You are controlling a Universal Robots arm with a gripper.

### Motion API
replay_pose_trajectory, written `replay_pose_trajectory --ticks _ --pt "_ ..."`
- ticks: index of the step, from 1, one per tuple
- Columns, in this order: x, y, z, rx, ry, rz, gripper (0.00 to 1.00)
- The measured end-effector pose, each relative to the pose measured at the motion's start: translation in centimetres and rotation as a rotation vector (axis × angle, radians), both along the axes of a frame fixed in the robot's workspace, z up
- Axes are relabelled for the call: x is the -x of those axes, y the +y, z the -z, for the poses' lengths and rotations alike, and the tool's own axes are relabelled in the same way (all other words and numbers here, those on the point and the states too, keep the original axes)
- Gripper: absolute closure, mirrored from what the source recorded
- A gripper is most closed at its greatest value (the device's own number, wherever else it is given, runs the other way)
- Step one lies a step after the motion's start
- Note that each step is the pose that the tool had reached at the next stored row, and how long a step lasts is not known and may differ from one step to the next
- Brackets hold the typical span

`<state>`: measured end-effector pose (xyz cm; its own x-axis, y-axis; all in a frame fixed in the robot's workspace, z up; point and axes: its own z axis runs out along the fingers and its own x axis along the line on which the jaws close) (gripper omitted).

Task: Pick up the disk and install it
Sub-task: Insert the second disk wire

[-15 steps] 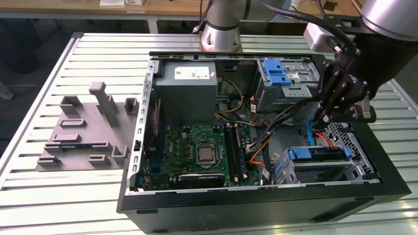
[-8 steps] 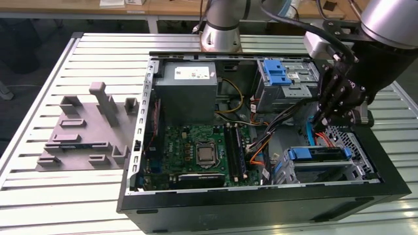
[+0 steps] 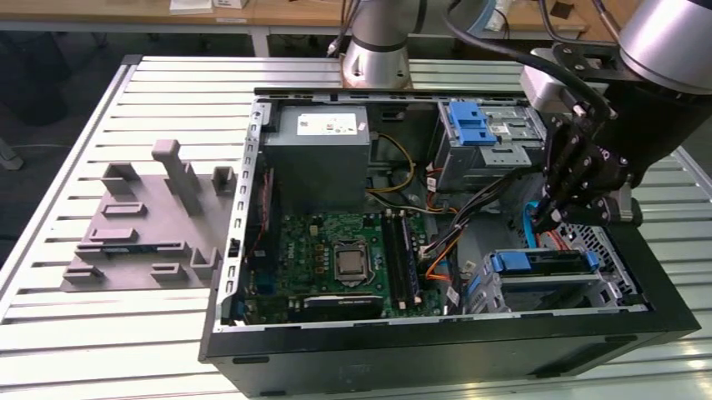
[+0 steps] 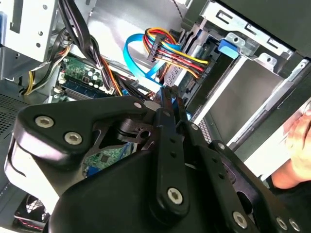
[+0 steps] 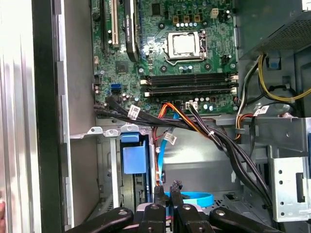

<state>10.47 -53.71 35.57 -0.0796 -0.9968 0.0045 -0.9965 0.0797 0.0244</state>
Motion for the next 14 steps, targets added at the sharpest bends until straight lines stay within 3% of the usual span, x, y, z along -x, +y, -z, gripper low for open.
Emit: replay_pose_trajectory --ticks 7,9,10,14 --pt "0.0 -0.25 0.3 0.0002 0.0 -0.041 0.84" --pt "0.0 -0.74 0.48 0.0 0.0 -0.044 0.84" --pt "0.0 -1.45 0.7 0.0 0.0 -0.044 0.84" --pt "0.0 -1.46 0.77 0.0 0.0 -0.044 0.84"
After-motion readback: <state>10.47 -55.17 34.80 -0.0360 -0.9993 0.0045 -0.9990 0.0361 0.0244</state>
